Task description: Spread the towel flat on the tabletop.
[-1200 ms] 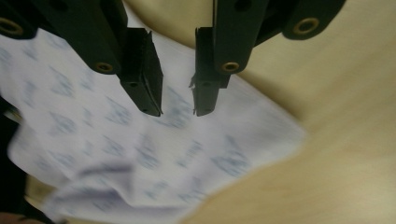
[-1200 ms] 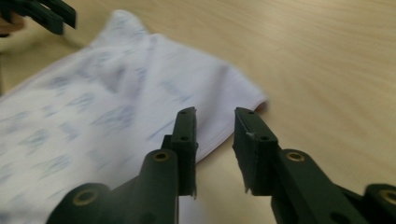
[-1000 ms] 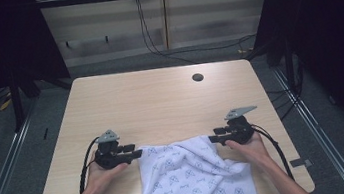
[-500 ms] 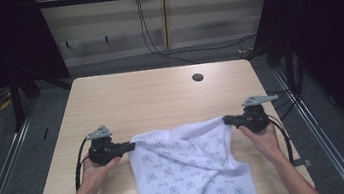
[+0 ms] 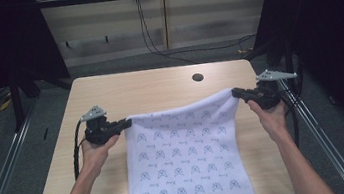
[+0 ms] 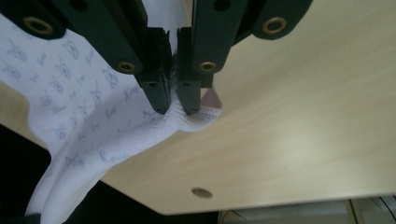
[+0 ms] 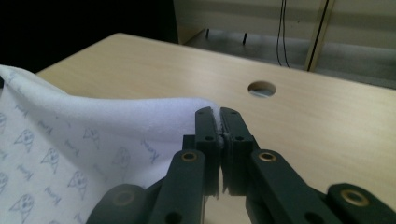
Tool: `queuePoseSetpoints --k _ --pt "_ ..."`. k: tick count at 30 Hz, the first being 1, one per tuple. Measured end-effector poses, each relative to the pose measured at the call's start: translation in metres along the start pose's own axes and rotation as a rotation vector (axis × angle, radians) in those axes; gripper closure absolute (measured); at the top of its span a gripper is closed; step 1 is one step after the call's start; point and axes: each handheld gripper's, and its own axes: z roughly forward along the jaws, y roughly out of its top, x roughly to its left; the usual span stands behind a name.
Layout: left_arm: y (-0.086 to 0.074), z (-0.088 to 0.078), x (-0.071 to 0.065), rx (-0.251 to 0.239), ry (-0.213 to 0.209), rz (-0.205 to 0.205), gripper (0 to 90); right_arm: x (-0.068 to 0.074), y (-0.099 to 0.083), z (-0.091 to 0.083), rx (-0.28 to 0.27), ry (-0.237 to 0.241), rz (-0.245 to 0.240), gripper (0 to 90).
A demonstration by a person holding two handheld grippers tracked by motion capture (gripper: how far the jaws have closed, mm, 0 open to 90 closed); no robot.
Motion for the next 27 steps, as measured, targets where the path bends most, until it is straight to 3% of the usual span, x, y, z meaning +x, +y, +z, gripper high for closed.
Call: queuePoseSetpoints --k 4,5,6,7,8,10,14,18,20,23,24,25,27 --pt "0.033 -0.003 0.009 -0.081 0.020 0.009 84.0 -0.010 0.030 0.012 -0.066 -0.021 0.014 85.2" --pt "0.033 -0.003 0.009 -0.081 0.020 0.009 80.3 -0.012 0.033 0.014 -0.068 -0.027 0.019 80.0" --pt "0.039 -0.003 0.013 -0.090 0.063 -0.006 70.6 -0.014 0.035 0.017 -0.061 -0.035 0.040 71.7" --pt "0.039 -0.004 0.016 -0.091 0.068 -0.022 63.7 -0.015 0.035 0.019 -0.057 -0.051 0.053 66.2" --pt "0.039 -0.004 0.016 -0.091 0.068 -0.022 59.9 -0.015 0.035 0.019 -0.057 -0.051 0.053 66.2" --pt "0.033 -0.007 0.022 -0.096 0.055 -0.049 59.4 -0.015 0.030 0.021 -0.045 -0.057 0.051 58.0" --pt "0.011 -0.006 0.023 -0.018 0.027 -0.030 62.9 -0.010 0.011 0.019 0.014 -0.040 0.013 54.9" --pt "-0.020 0.000 0.014 0.075 0.010 0.002 65.9 0.003 -0.012 0.014 0.065 0.018 -0.006 53.5" --pt "-0.027 0.002 0.013 0.089 -0.001 0.001 66.0 0.007 -0.018 0.013 0.083 0.034 -0.009 53.6" --pt "-0.049 0.006 0.004 0.159 -0.056 0.020 70.4 0.019 -0.039 0.014 0.144 0.091 -0.031 56.9" --pt "-0.056 0.008 0.001 0.184 -0.075 0.025 73.3 0.026 -0.052 0.017 0.179 0.140 -0.029 60.9" --pt "-0.066 0.010 -0.003 0.229 -0.092 0.044 75.7 0.028 -0.057 0.019 0.196 0.145 -0.038 62.8" --pt "-0.075 0.011 -0.007 0.274 -0.095 0.067 80.5 0.033 -0.070 0.027 0.250 0.163 -0.056 66.2"
